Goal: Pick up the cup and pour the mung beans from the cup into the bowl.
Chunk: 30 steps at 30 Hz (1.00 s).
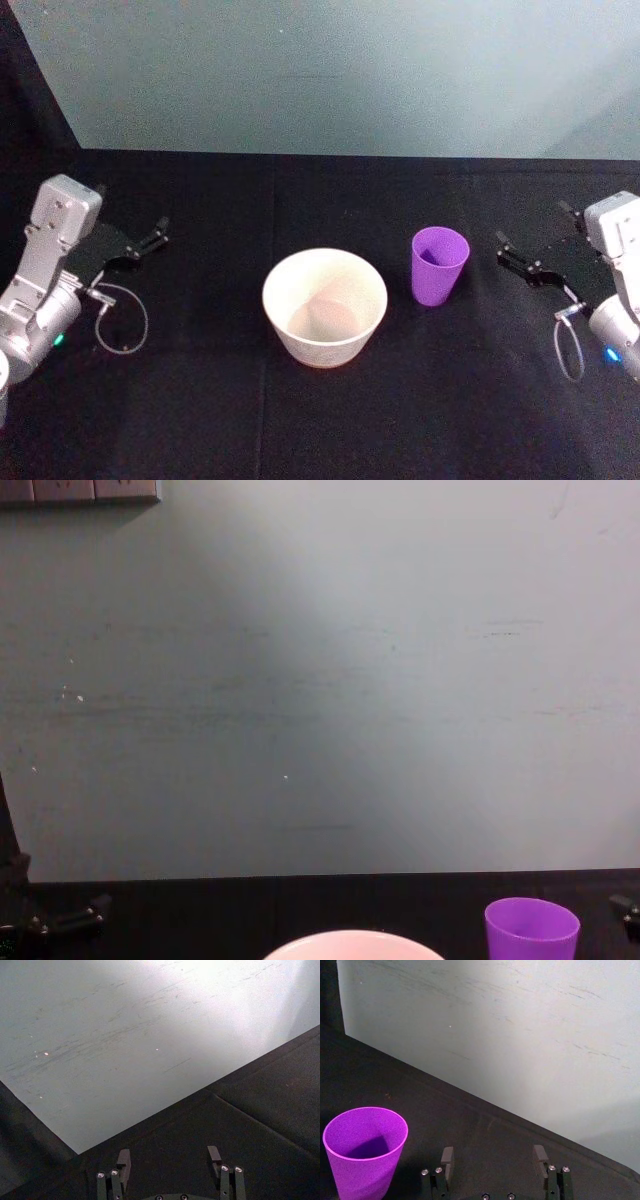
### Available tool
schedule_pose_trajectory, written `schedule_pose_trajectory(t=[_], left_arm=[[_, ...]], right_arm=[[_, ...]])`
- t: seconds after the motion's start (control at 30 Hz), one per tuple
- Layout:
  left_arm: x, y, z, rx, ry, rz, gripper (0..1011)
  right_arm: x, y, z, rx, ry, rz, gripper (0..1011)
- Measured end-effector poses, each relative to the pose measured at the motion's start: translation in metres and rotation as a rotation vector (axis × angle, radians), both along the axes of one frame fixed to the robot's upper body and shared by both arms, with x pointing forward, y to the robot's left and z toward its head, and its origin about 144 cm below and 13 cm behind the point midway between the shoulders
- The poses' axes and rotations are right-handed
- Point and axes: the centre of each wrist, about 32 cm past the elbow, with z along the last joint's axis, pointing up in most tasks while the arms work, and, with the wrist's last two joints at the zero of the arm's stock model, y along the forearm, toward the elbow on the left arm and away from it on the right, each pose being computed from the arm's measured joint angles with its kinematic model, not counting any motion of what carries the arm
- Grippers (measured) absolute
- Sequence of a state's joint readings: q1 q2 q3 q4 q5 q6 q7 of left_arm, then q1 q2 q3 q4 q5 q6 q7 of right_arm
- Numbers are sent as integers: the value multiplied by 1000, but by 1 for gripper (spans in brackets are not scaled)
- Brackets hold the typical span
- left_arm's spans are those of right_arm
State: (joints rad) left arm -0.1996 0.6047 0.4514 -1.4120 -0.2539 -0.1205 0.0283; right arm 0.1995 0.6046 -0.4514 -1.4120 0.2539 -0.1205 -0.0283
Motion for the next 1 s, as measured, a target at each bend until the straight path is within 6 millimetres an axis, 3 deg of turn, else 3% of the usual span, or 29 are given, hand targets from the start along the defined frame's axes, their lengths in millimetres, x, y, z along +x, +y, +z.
schedule_pose_trajectory(t=[0.4,1.0], left_arm=[[0,0,0,0,0,0,1000],[0,0,0,0,0,0,1000]], right_arm=[[-1,-2,-1,8,-11,9,1002],[-33,-39,-16,139,34,167,1002]])
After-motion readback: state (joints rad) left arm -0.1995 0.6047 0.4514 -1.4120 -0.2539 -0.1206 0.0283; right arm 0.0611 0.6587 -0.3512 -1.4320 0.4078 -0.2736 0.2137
